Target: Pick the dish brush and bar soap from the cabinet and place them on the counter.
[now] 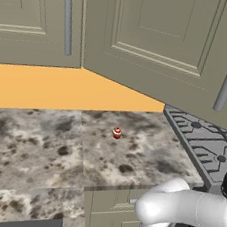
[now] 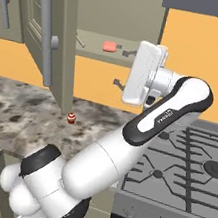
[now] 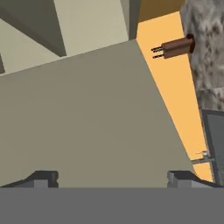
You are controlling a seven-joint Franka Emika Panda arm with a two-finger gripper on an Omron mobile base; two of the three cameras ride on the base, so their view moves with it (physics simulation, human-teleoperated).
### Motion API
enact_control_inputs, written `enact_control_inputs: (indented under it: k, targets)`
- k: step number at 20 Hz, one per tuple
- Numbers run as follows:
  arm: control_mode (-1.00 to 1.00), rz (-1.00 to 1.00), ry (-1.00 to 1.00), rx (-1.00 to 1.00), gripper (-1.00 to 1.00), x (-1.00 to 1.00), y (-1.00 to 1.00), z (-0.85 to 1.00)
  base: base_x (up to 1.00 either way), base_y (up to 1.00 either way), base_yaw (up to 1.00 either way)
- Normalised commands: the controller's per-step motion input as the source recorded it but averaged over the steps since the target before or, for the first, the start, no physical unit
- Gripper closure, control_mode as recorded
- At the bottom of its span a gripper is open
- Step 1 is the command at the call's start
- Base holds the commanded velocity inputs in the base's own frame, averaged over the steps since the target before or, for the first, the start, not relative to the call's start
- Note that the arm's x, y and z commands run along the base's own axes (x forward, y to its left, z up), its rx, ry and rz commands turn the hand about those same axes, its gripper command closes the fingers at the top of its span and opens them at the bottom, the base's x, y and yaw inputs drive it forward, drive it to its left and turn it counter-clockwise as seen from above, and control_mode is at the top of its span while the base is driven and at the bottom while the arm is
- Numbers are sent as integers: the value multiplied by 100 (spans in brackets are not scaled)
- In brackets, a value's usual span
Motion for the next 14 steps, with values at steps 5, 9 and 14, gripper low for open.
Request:
enact_control_inputs:
  k: [5, 9, 14]
  targets:
    - [-100, 10, -6, 1, -100, -7, 14, 13, 0, 0, 0]
    - [-100, 1, -14, 0, -100, -16, 14, 6, 0, 0, 0]
    - [-100, 0, -15, 0, -100, -8, 23, 0, 0, 0, 0]
